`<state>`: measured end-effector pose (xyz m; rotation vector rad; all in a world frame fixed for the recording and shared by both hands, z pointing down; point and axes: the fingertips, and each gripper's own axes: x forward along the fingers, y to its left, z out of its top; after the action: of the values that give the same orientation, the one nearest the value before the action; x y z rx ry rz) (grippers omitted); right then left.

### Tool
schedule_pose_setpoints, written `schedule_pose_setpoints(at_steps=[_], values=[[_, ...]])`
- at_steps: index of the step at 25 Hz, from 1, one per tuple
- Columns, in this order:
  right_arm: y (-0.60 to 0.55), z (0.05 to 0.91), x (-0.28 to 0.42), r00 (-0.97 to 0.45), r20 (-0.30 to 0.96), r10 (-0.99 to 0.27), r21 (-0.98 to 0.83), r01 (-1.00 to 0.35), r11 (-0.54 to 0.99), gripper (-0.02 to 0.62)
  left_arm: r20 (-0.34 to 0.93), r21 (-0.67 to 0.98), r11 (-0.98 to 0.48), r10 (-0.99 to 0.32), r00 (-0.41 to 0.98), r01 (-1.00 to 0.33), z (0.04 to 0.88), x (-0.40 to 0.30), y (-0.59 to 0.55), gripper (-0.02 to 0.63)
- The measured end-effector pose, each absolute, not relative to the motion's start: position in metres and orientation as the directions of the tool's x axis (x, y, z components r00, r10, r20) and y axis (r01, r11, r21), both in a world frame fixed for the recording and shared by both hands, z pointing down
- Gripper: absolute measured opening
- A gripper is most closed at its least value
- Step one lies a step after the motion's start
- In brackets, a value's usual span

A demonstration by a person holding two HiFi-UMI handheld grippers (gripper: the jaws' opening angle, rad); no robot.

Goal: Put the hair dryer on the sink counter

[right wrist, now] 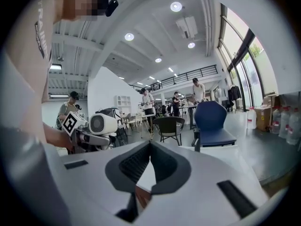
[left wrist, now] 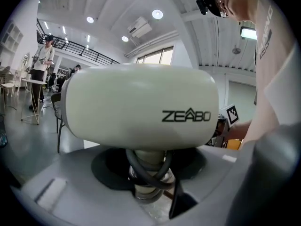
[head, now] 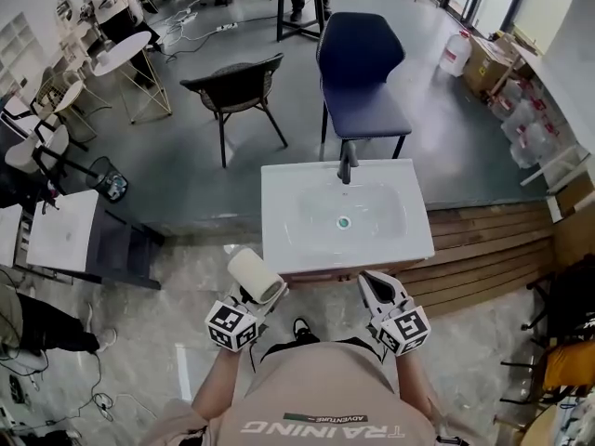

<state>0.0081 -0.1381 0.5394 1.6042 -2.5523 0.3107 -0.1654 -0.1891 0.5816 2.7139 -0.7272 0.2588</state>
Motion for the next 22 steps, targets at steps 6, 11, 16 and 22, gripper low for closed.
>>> schedule_pose_setpoints(at_steps=[6, 11, 16, 22], values=[[-0.155, 0.546, 0.002, -0.398, 0.225, -0.889, -0.069, -0.917, 0.393, 0.006, 0.249, 0.269, -0.827, -0.436, 0.865, -0.494, 0.588, -0.175, -0.215, 0.206], [-0.164, 0.553, 0.004, -0.4, 0.229, -0.887, -0.092, -0.916, 0.39, 0.005, 0.267, 0.254, -0.823, -0.445, 0.855, -0.508, 0.592, -0.174, -0.234, 0.206], [-0.182, 0.56, 0.018, -0.426, 0.236, -0.873, -0.103, -0.904, 0.414, 0.006, 0.286, 0.247, -0.809, -0.465, 0.838, -0.533, 0.593, -0.164, -0.249, 0.206], [-0.233, 0.556, 0.04, -0.479, 0.206, -0.853, -0.112, -0.878, 0.466, 0.006, 0.299, 0.232, -0.776, -0.517, 0.802, -0.587, 0.59, -0.153, -0.281, 0.206]])
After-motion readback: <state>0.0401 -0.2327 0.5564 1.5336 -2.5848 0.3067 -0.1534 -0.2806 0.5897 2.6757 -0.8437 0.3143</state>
